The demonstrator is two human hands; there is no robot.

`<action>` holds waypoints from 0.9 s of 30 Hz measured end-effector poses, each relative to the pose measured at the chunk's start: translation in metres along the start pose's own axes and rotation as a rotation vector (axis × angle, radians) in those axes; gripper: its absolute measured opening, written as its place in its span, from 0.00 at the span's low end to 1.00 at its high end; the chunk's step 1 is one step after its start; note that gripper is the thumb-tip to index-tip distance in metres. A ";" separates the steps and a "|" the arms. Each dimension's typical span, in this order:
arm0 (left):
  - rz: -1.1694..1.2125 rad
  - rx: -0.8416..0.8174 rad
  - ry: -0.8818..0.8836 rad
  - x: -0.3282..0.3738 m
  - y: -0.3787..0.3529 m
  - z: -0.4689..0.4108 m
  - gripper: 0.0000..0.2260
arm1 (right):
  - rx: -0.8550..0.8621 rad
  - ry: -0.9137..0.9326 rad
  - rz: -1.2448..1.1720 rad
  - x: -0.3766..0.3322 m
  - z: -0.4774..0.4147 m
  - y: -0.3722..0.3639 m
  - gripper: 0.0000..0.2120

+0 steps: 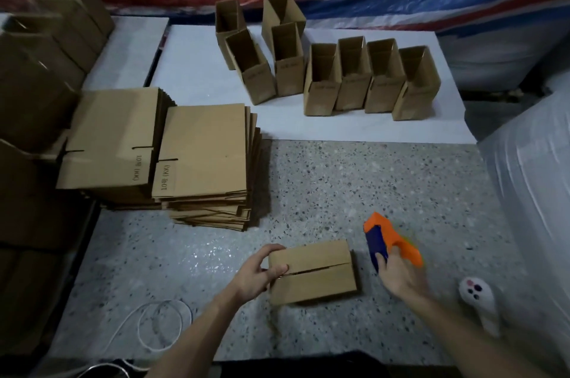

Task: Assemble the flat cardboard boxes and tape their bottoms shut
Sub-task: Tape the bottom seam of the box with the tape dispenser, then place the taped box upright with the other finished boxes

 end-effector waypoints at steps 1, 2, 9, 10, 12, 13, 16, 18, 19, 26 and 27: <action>0.002 -0.010 0.015 0.000 0.000 0.000 0.14 | -0.033 0.002 -0.044 -0.004 0.006 -0.011 0.16; 0.023 -0.023 0.038 -0.001 -0.001 0.001 0.14 | -0.065 0.019 -0.083 -0.010 0.013 -0.018 0.15; 0.199 0.011 0.204 -0.012 -0.004 0.001 0.19 | -0.013 -0.155 -0.567 -0.056 0.026 -0.004 0.31; 0.229 0.017 0.223 -0.014 -0.006 0.001 0.20 | -0.071 -0.131 -0.721 -0.069 0.025 -0.003 0.33; 0.291 0.052 0.249 -0.017 -0.011 0.000 0.24 | -0.209 -0.115 -0.905 -0.092 0.029 -0.007 0.36; 0.282 0.088 0.240 -0.019 -0.014 -0.001 0.27 | -0.234 -0.102 -0.901 -0.099 0.031 -0.012 0.38; 0.153 0.220 0.154 -0.025 -0.021 -0.001 0.40 | -0.085 -0.049 -0.714 -0.105 0.038 -0.020 0.43; 0.164 0.297 0.121 -0.027 -0.021 0.003 0.41 | -0.020 -0.038 -0.687 -0.103 0.038 -0.021 0.41; 0.171 0.316 0.115 -0.025 -0.020 0.004 0.41 | -0.013 -0.032 -0.698 -0.103 0.038 -0.021 0.41; 0.505 0.164 0.521 -0.025 -0.025 0.015 0.32 | -0.053 -0.086 -0.831 -0.096 0.034 -0.021 0.34; 0.665 0.139 0.593 -0.026 -0.023 0.017 0.33 | -0.045 -0.086 -0.871 -0.094 0.032 -0.019 0.28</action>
Point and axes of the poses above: each hand's wrist, its own z-axis away from the middle knuckle, its own y-axis out of the back of the hand, x = y × z, the point moved 7 cm from there along -z, towards the middle knuckle, and after that the axes turned 2 degrees about z, right-handed, at the moved point
